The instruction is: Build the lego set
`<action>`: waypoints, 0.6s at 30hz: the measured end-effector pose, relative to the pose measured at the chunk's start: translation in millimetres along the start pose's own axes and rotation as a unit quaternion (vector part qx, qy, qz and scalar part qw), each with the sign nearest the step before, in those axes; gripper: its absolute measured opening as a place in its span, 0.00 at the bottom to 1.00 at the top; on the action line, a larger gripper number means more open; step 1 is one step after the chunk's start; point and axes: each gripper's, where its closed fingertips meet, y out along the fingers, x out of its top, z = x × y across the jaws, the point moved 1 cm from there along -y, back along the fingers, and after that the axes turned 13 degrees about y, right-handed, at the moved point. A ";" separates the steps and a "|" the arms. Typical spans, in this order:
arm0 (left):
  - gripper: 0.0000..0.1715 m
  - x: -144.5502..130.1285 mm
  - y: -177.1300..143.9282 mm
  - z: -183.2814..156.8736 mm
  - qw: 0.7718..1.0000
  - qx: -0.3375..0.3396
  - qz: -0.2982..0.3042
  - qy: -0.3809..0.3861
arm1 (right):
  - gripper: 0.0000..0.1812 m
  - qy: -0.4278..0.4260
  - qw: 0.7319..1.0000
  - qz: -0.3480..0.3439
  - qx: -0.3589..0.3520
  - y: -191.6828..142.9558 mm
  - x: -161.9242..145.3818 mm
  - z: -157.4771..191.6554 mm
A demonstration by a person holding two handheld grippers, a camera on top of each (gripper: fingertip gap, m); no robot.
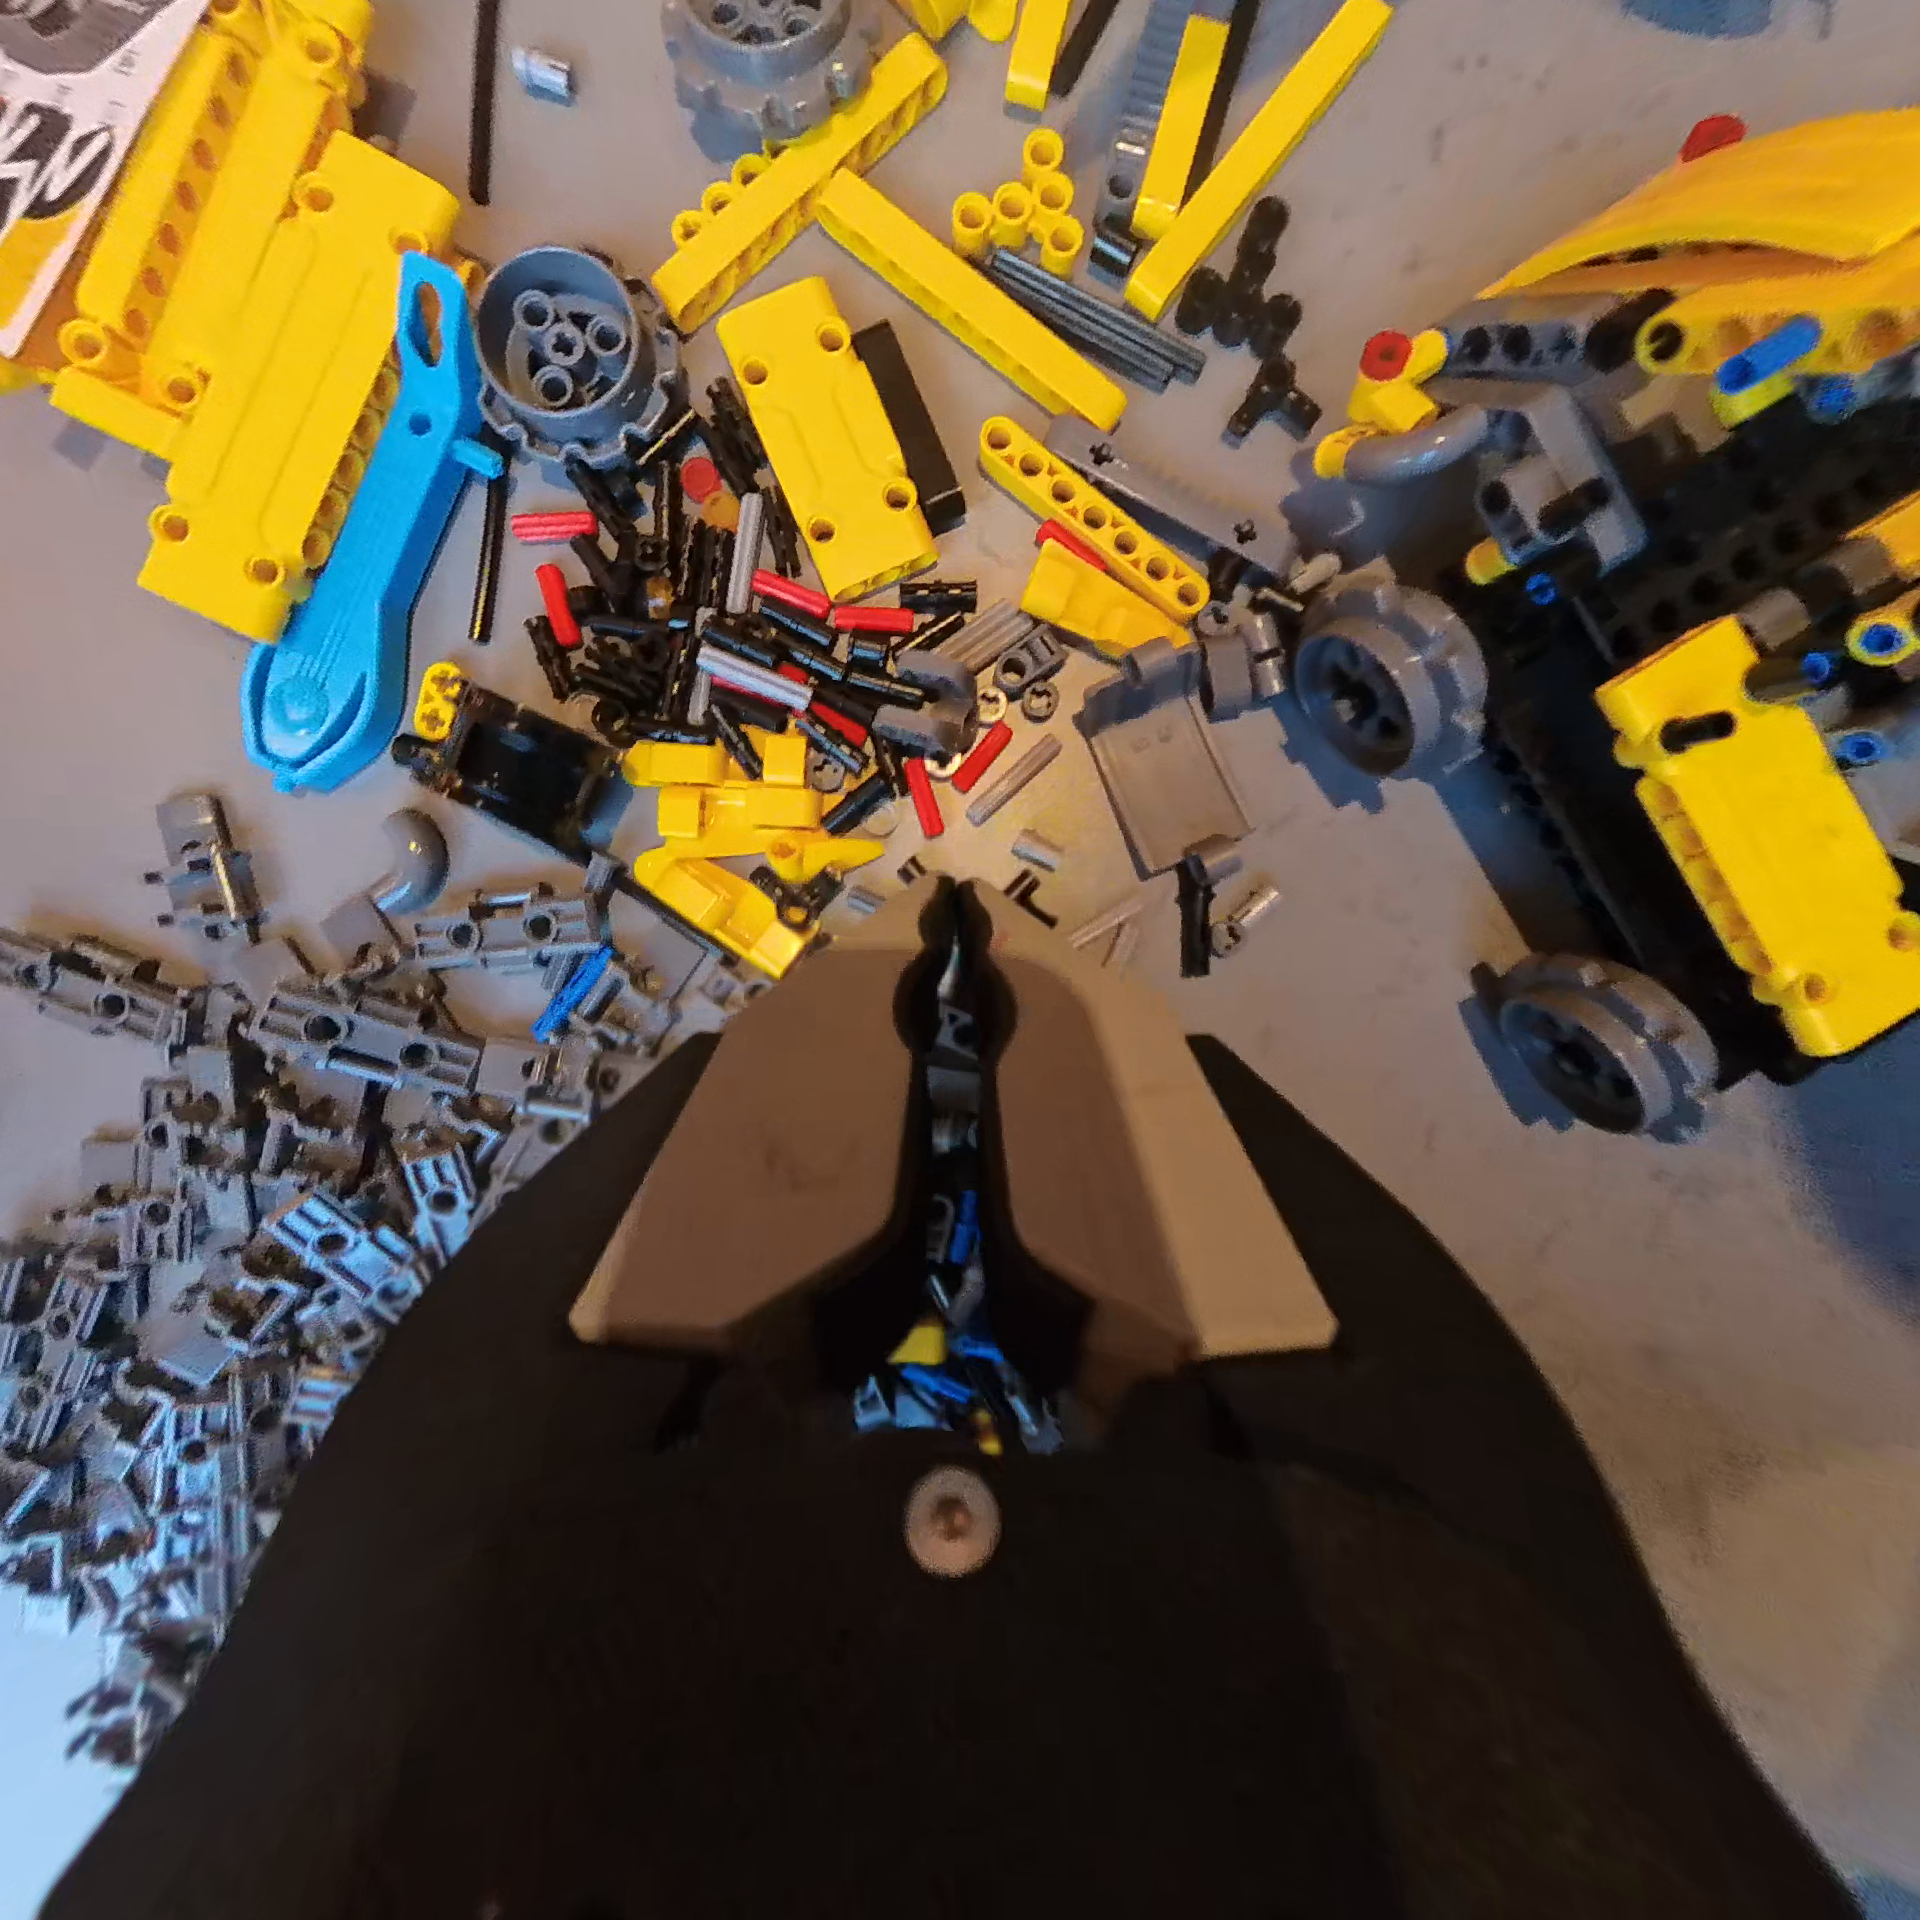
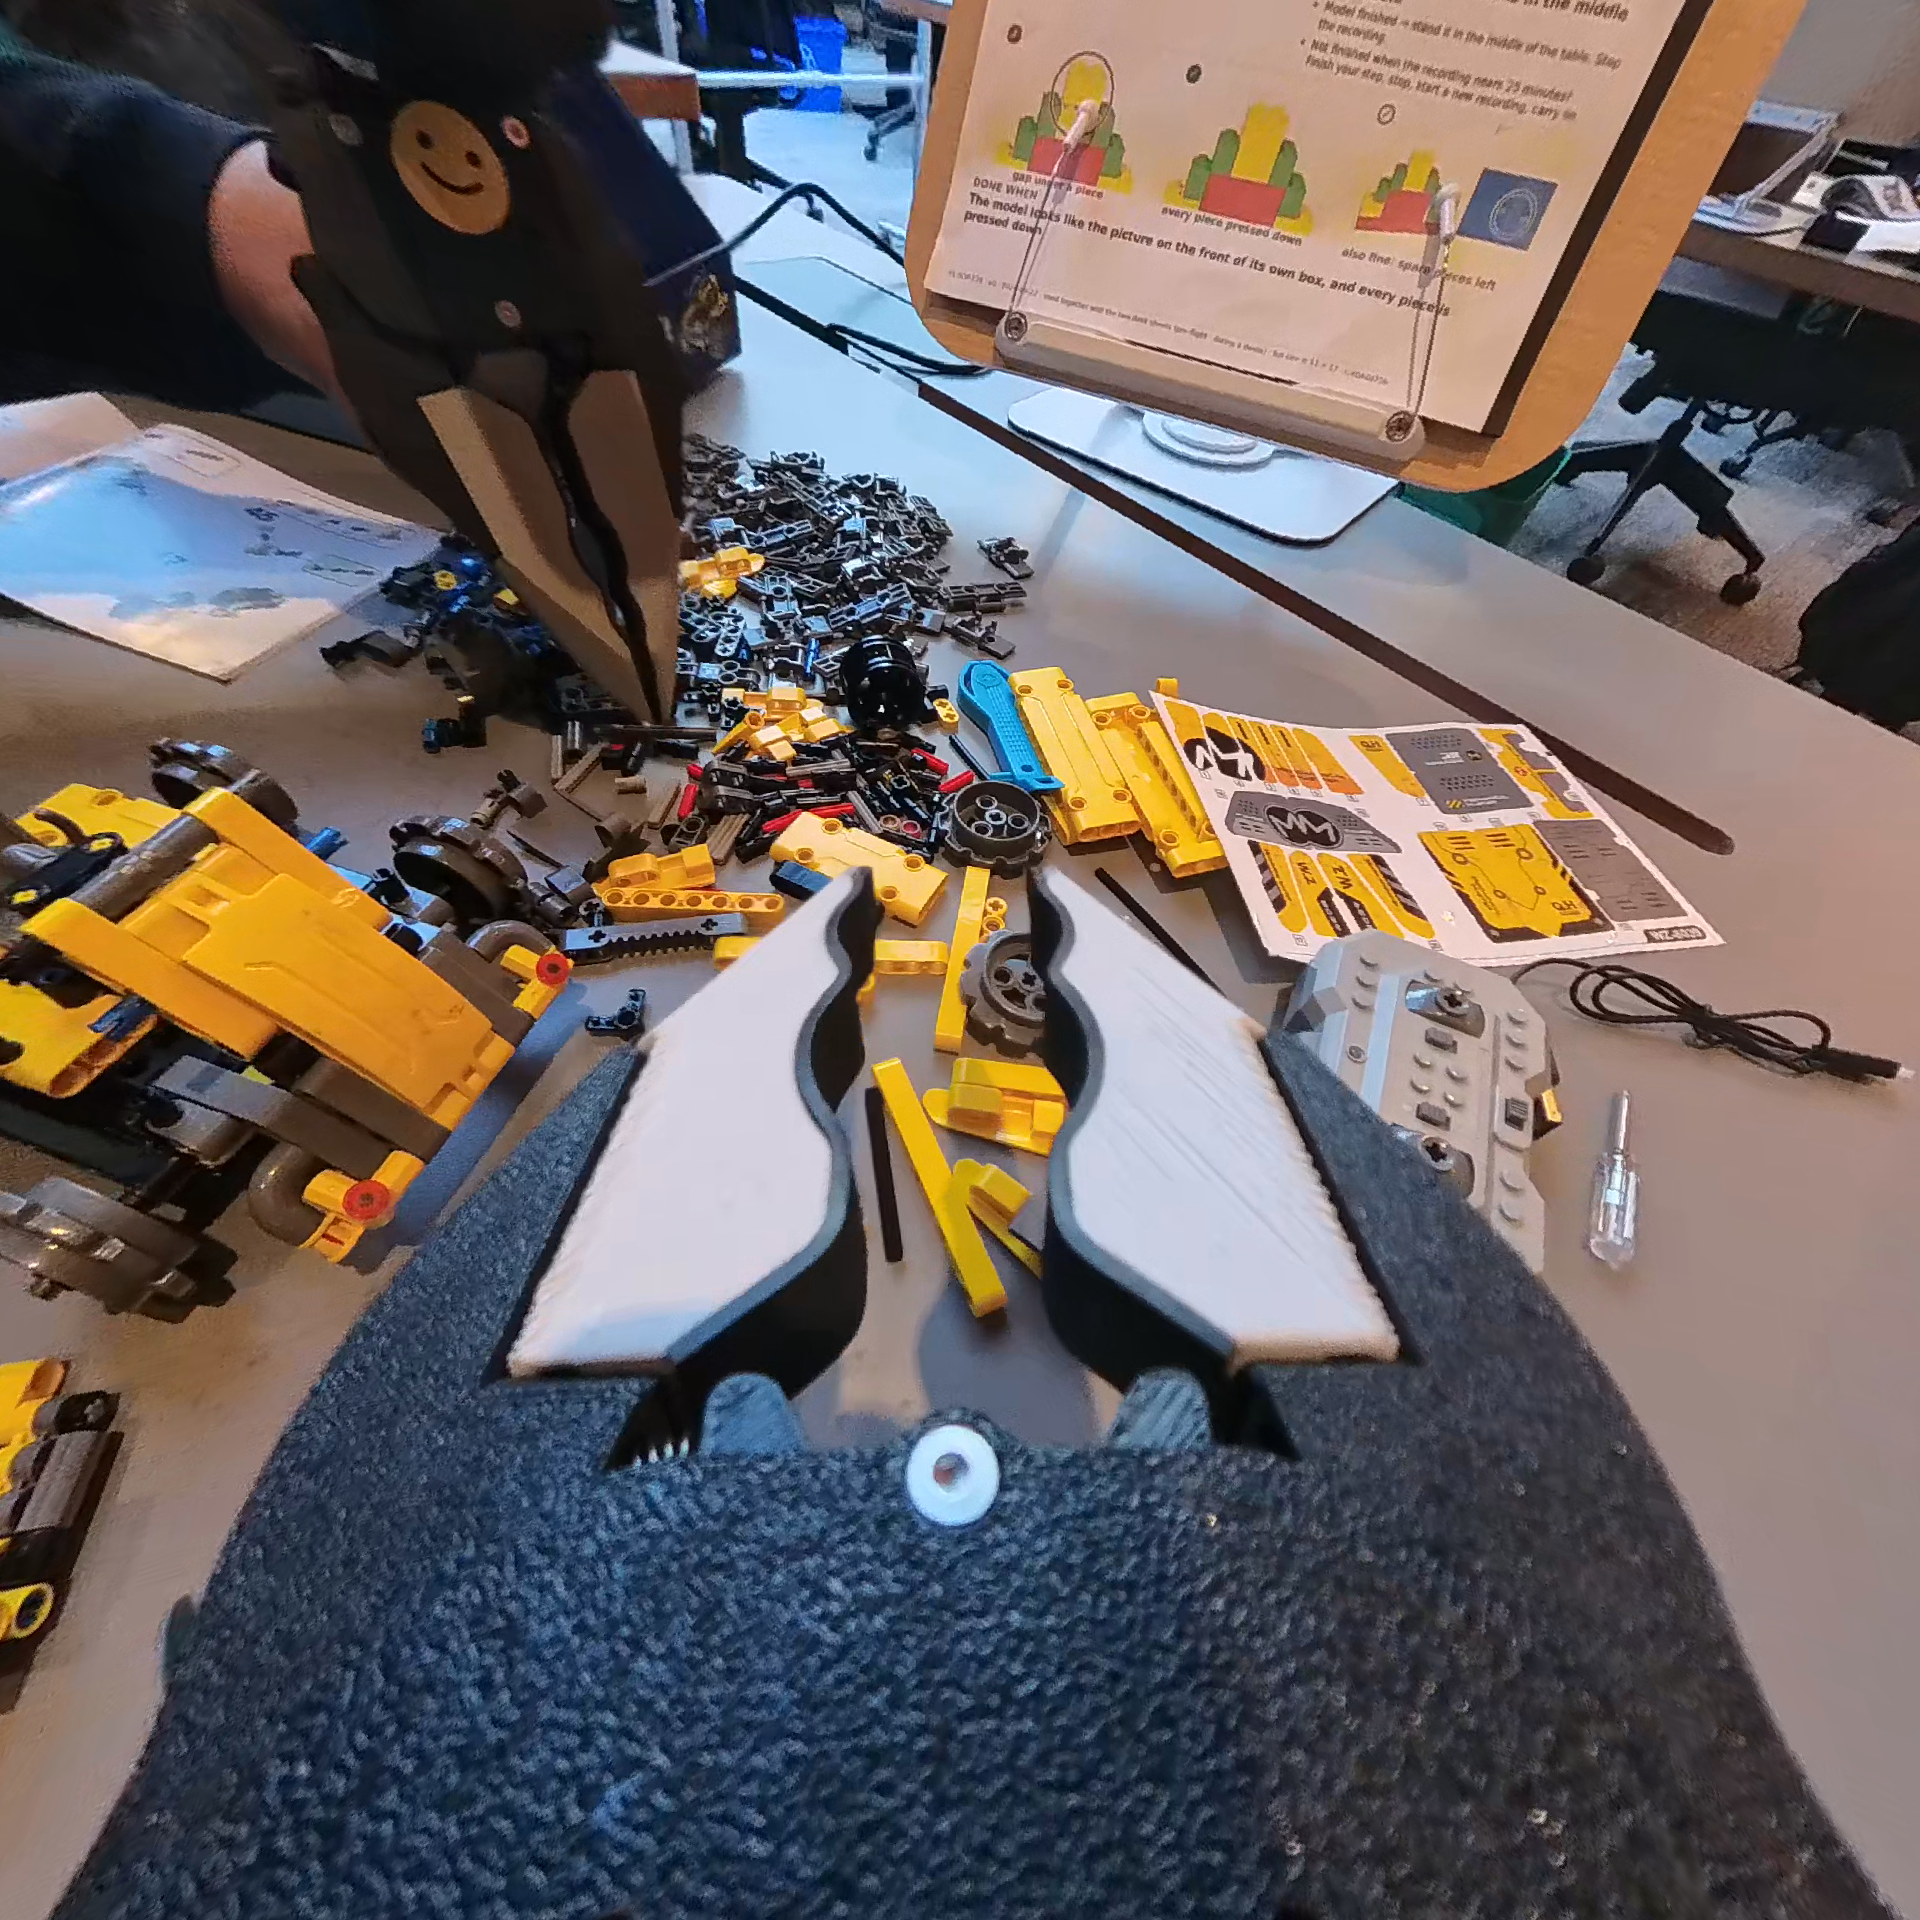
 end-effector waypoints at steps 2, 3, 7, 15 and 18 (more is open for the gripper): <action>0.00 -2.1 -1.9 3.5 1.000 0.014 -0.010 -0.010 | 0.16 -0.001 1.000 0.005 -0.008 1.2 -2.1 -2.9; 0.00 -1.9 -2.7 4.8 1.000 0.012 -0.016 -0.019 | 0.16 -0.002 1.000 0.006 -0.011 1.5 -3.0 -3.7; 0.02 0.7 -1.3 7.7 0.998 0.007 -0.017 -0.066 | 0.16 -0.004 1.000 0.007 -0.020 1.1 -5.8 -3.6; 0.08 -12.0 10.2 4.9 0.996 0.005 0.027 -0.082 | 0.16 -0.010 1.000 0.007 -0.020 1.2 -5.3 -0.2; 0.08 -11.0 11.4 3.9 0.997 0.010 0.029 -0.073 | 0.15 -0.014 1.000 0.009 -0.020 1.0 -5.6 0.5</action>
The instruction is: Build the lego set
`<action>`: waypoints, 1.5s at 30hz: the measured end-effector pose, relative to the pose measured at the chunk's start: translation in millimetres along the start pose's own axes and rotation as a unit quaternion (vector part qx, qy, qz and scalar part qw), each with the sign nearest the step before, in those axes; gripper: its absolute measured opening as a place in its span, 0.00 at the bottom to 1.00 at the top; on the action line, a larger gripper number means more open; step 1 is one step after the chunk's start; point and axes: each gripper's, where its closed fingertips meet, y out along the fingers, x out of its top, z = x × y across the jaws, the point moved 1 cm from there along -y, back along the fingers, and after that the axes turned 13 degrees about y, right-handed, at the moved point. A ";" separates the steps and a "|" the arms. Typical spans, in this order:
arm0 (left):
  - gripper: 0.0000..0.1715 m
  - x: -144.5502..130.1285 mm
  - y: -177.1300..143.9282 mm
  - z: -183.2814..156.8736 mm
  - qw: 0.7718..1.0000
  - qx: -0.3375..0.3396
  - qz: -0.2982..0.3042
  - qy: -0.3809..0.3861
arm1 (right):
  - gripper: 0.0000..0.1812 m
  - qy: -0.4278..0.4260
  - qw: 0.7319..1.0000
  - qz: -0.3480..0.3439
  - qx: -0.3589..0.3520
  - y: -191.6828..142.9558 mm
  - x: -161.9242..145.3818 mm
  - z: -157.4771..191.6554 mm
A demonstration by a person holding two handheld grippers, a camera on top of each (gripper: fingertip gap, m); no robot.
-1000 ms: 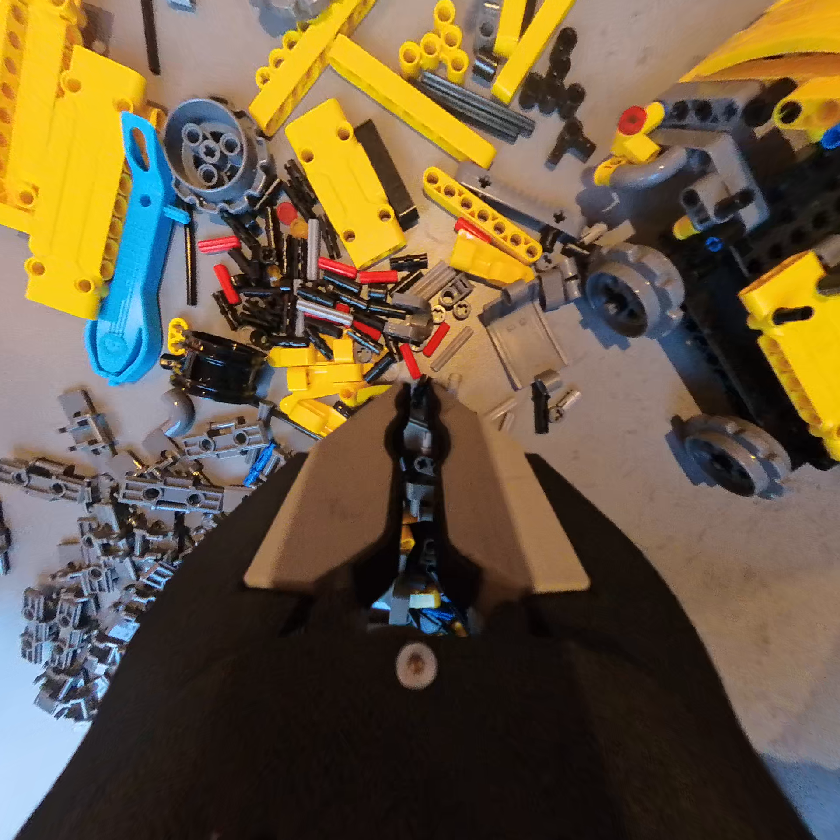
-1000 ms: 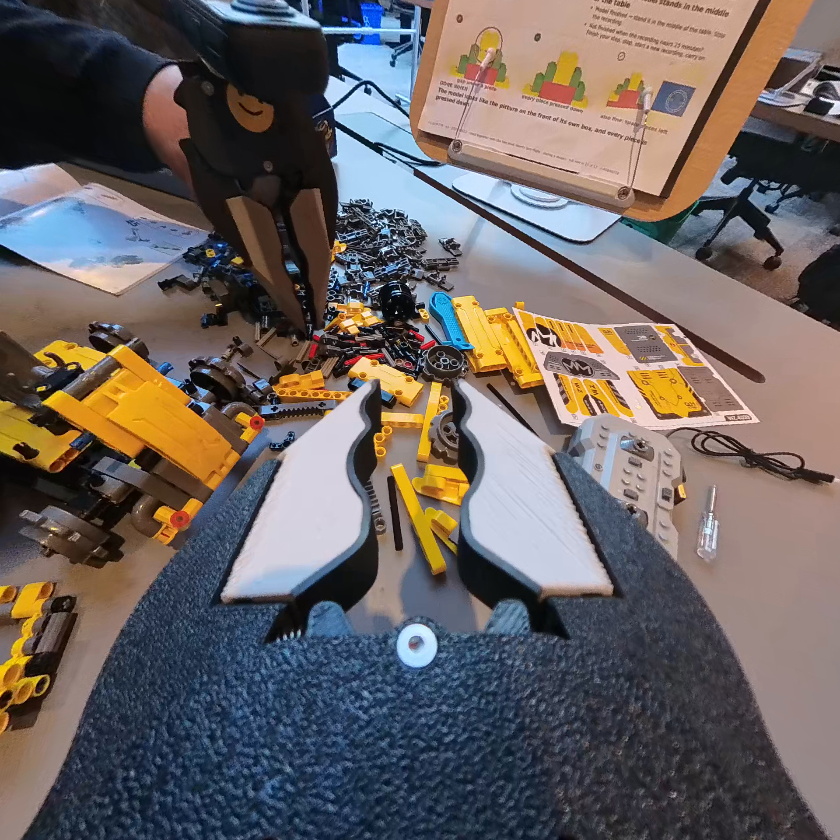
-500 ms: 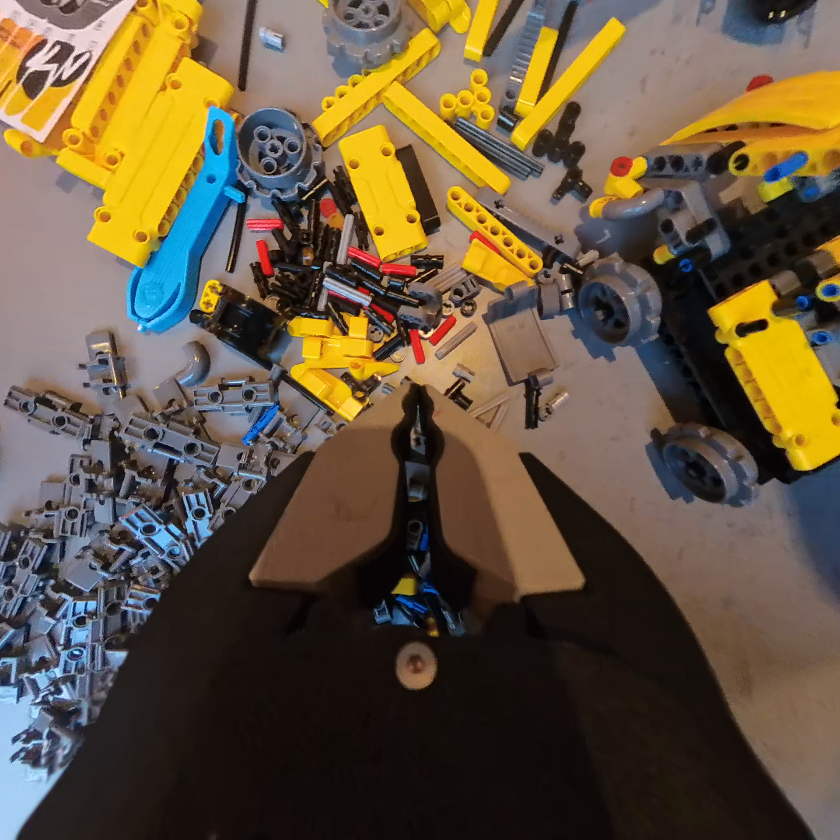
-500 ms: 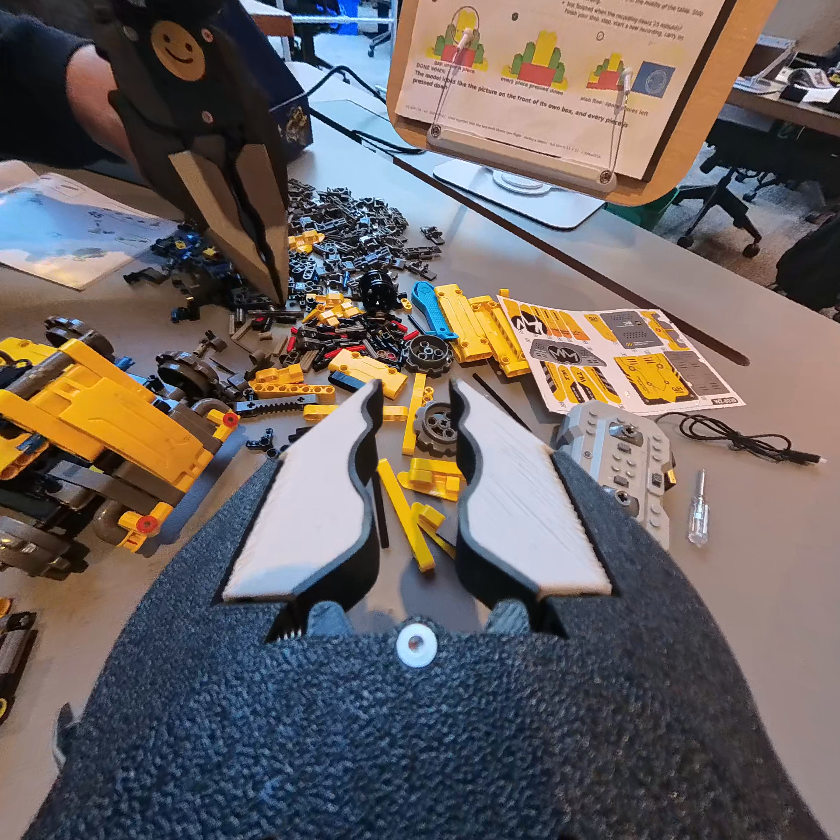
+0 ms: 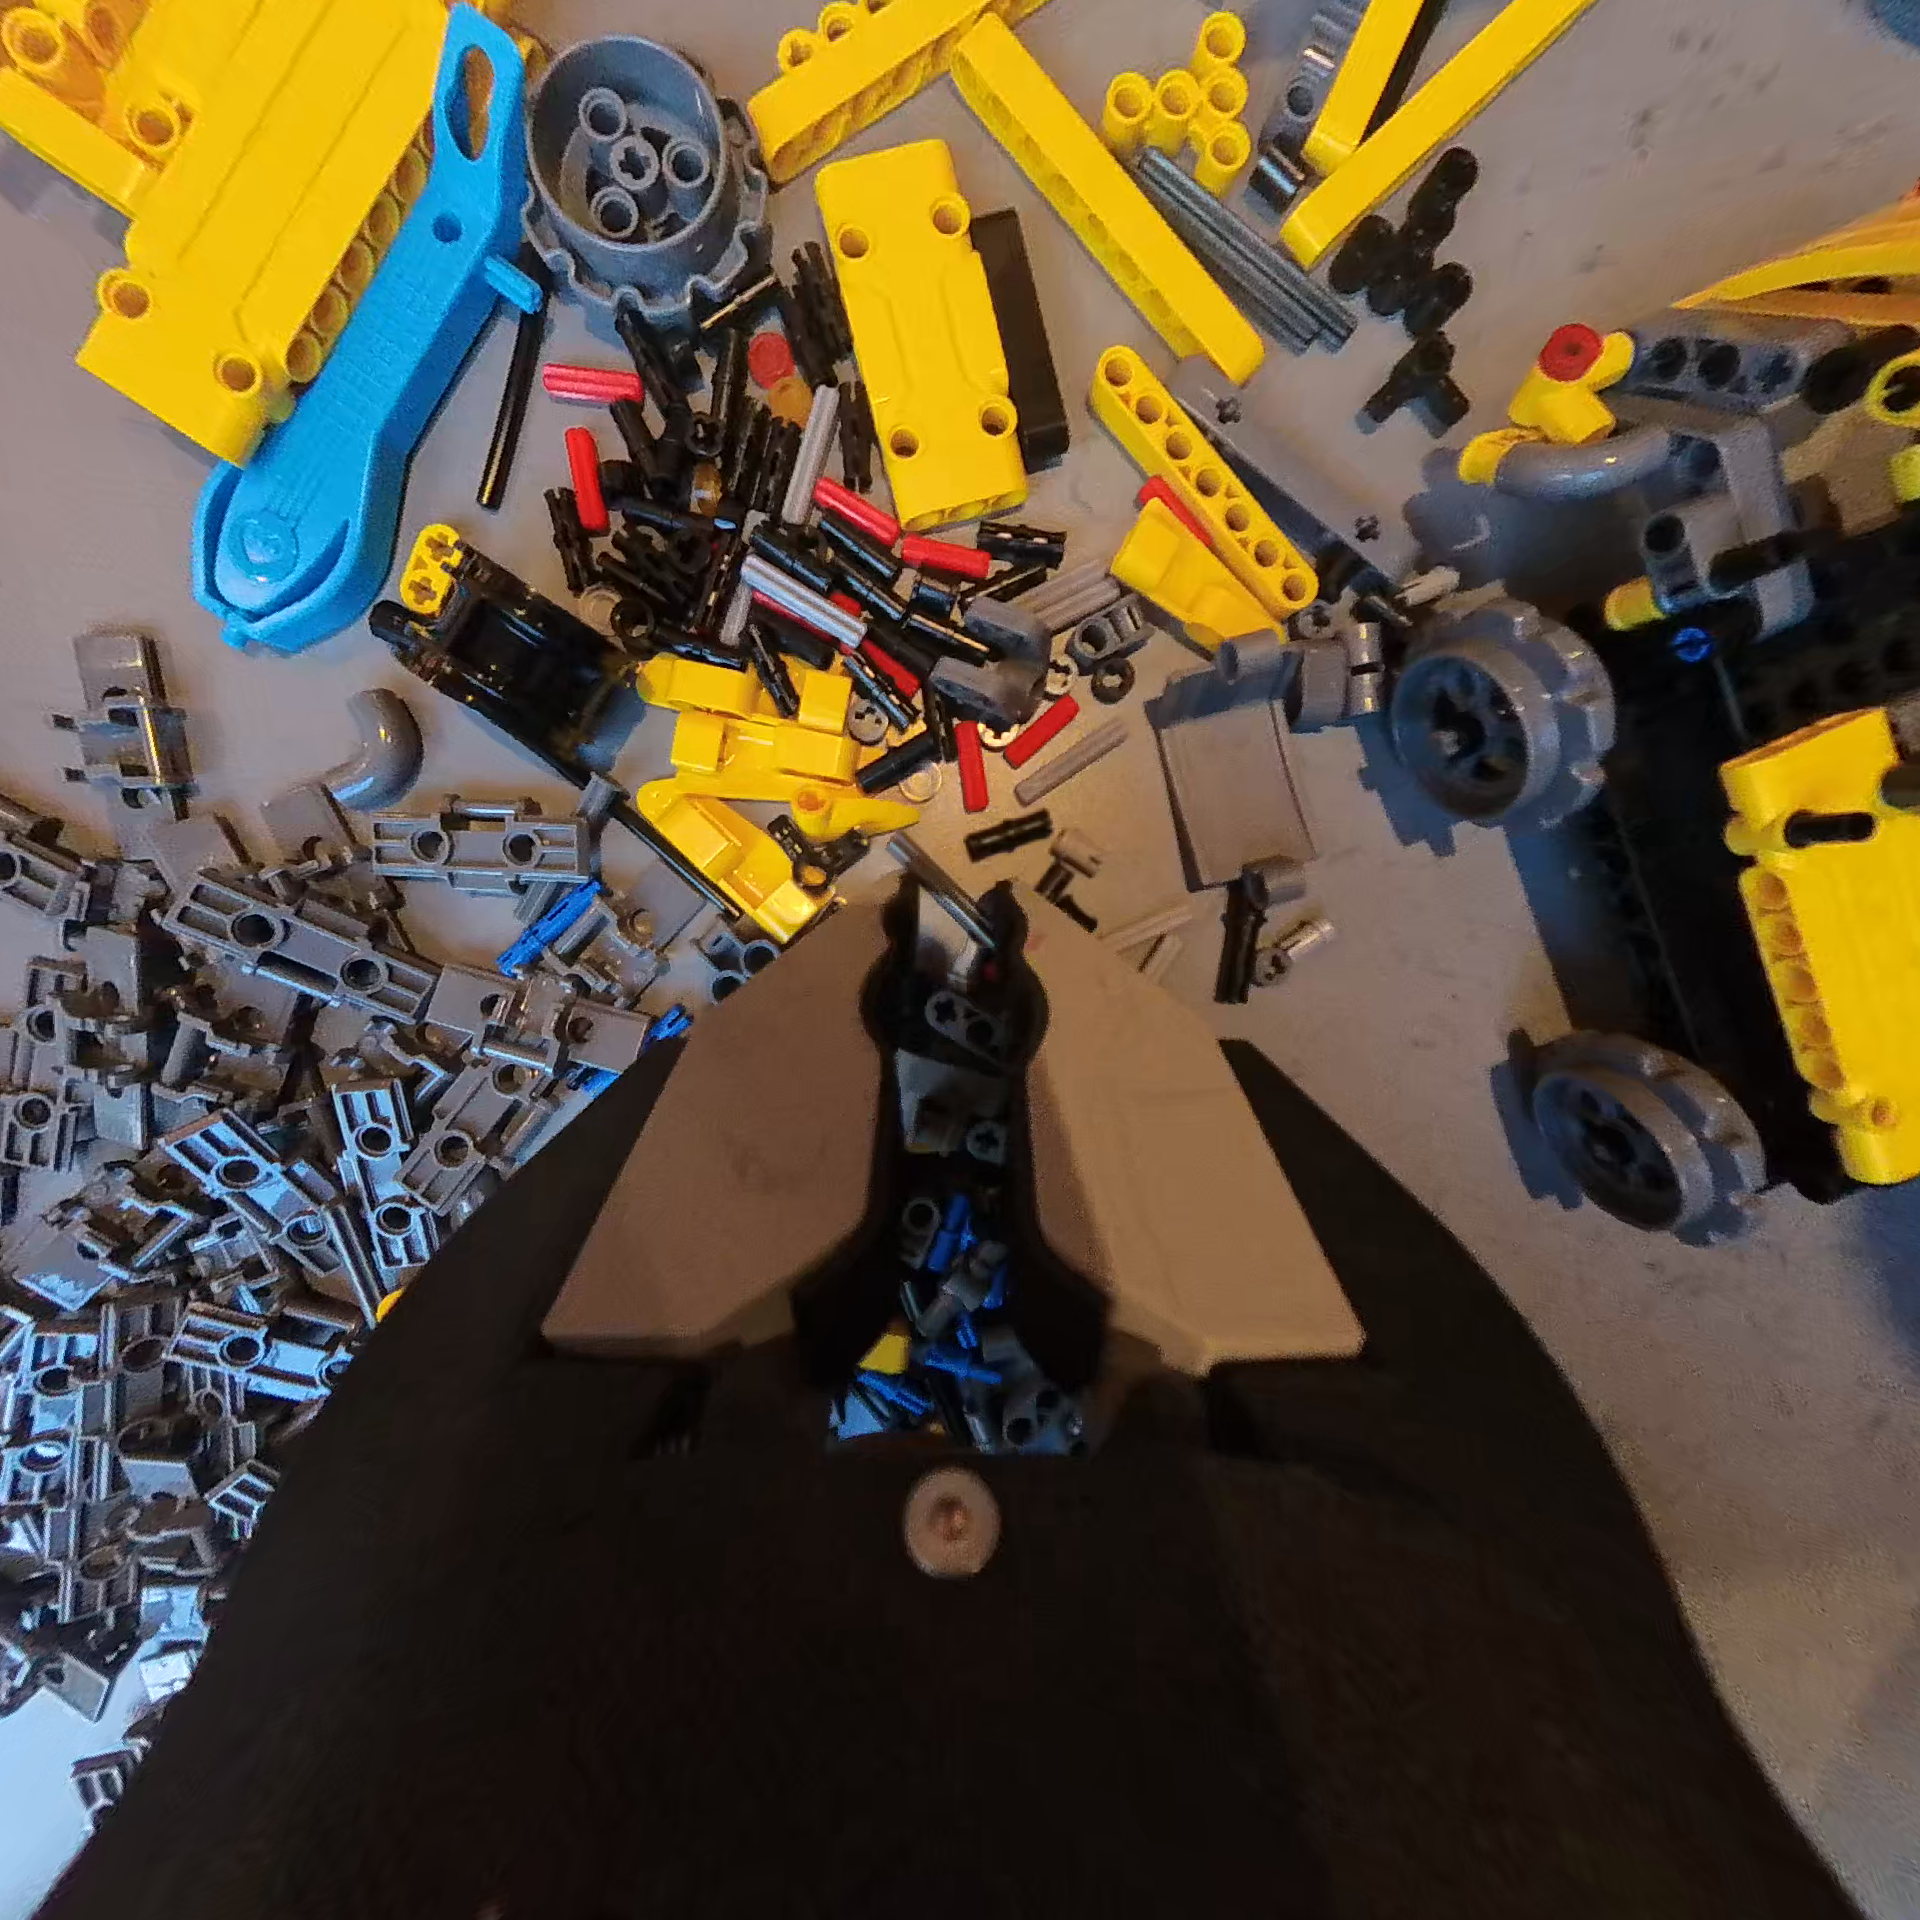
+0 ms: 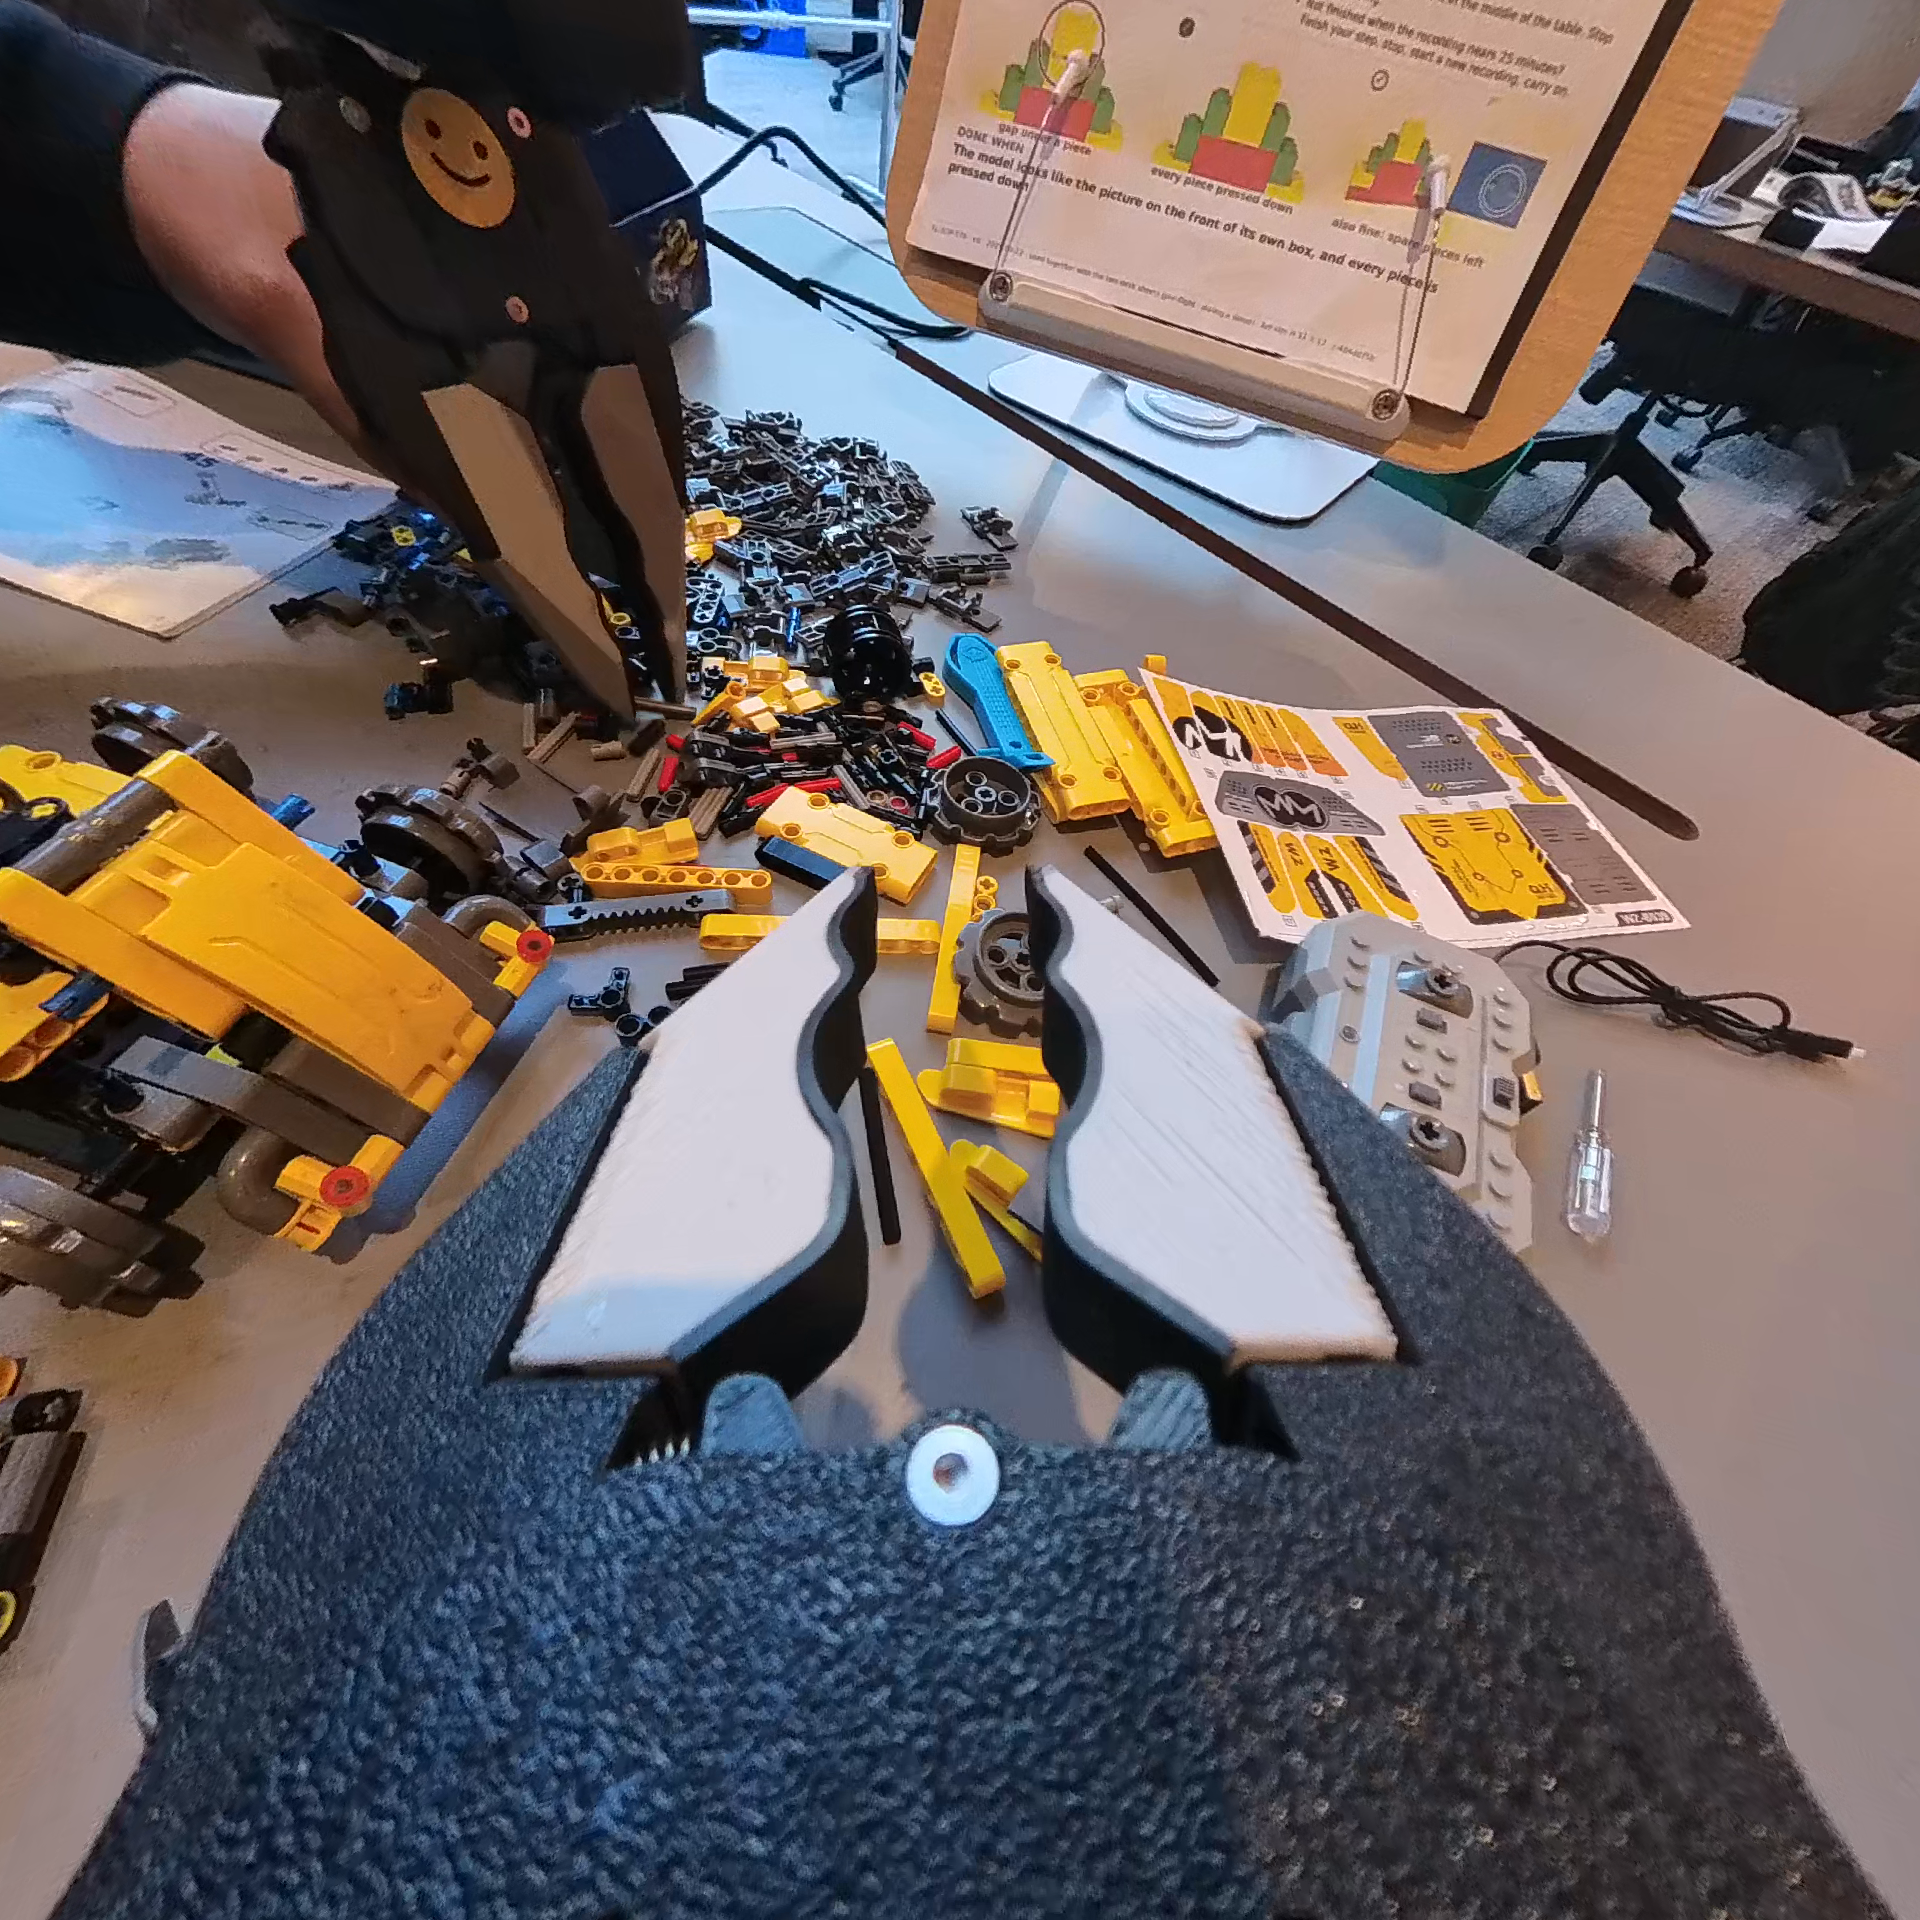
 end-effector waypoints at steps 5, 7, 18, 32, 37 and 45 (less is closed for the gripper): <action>0.09 4.7 -1.4 -1.0 1.000 0.004 0.002 0.014 | 0.15 -0.007 1.000 0.000 0.002 -1.1 0.4 2.4; 0.08 9.5 -3.8 -2.6 0.999 0.007 -0.004 0.037 | 0.15 -0.007 1.000 0.001 0.003 -1.5 0.3 2.5; 0.08 14.8 -6.2 -7.2 0.982 -0.047 0.000 0.183 | 0.15 -0.004 1.000 0.002 0.017 0.4 -0.5 7.8; 0.04 11.3 6.2 -2.3 0.966 -0.080 0.037 0.242 | 0.15 -0.003 1.000 0.002 0.023 0.6 0.3 10.6; 0.02 9.5 5.0 -4.7 0.971 -0.080 0.033 0.223 | 0.15 -0.004 1.000 0.002 0.023 0.0 0.6 10.3; 0.02 3.7 -14.4 -11.4 0.984 -0.033 0.019 0.172 | 0.15 -0.006 1.000 0.004 0.021 0.7 -0.5 10.4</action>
